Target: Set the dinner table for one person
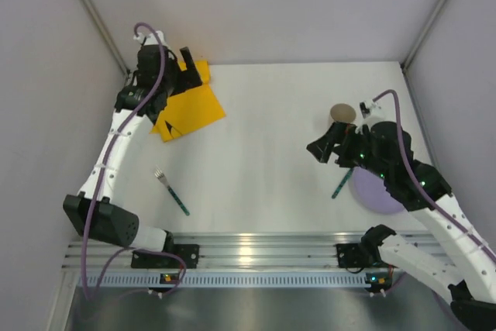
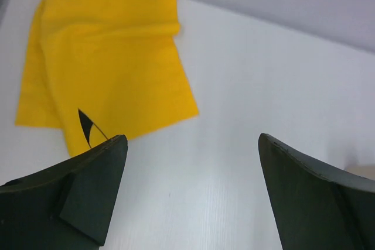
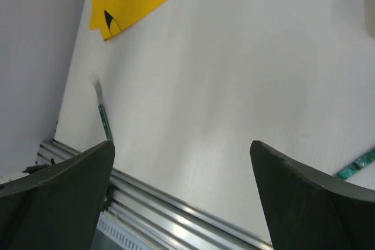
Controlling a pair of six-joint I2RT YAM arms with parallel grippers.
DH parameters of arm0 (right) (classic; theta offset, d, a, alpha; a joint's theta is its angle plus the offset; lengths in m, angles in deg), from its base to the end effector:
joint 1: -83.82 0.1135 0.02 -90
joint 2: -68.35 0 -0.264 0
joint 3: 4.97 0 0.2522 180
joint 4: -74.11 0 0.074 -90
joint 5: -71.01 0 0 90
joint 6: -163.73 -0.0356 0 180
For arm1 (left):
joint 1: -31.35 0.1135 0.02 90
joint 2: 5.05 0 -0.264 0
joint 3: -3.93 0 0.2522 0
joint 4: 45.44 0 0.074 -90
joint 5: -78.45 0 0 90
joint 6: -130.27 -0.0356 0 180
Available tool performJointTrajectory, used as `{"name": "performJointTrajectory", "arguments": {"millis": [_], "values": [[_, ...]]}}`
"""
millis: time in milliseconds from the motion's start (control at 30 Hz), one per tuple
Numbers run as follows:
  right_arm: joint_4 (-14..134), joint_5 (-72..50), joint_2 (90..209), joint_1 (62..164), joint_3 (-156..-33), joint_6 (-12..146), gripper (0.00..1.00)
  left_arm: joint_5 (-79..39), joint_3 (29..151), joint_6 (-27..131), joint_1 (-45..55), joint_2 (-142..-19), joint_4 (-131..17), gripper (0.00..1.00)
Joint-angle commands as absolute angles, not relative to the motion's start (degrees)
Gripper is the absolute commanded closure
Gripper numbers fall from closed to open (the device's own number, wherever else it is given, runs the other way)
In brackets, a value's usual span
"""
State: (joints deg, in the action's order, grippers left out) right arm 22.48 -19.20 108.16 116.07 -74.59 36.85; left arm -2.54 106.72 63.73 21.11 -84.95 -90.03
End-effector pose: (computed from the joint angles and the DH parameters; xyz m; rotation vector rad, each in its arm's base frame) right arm 0.1166 0.0734 0.3672 0.0848 2.0345 0.7788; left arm 0.3036 -0.0492 0.4311 -0.3279 1.9242 -0.2363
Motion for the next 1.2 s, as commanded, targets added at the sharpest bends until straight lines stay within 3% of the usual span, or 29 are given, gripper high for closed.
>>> {"name": "performJointTrajectory", "arguments": {"millis": [0, 100, 233, 367, 633, 1167], "values": [[15.7, -14.9, 112.5, 116.7, -80.1, 40.6, 0.0, 1.0, 112.7, 64.2, 16.1, -90.4, -103.6, 0.01], [15.0, -15.0, 109.2, 116.6, -78.7, 39.4, 0.0, -3.7, 115.5, 64.3, 13.2, -94.9, -99.0, 0.02], [12.3, -15.9, 104.7, 116.7, -76.9, 37.5, 0.0, -21.5, 103.7, 68.1, 16.2, -96.7, -78.9, 0.01], [5.6, -24.0, 104.7, 116.7, -83.0, 40.2, 0.0, -12.4, 119.6, 68.0, 14.4, -112.2, -93.5, 0.02], [-1.3, -32.5, 102.5, 116.6, -85.4, 37.5, 0.0, 0.7, 138.2, 66.8, 8.6, -134.0, -103.0, 0.02], [1.6, -36.6, 111.1, 116.6, -85.9, 35.4, 0.0, 8.0, 140.3, 59.8, 11.8, -145.8, -102.8, 0.07]]}}
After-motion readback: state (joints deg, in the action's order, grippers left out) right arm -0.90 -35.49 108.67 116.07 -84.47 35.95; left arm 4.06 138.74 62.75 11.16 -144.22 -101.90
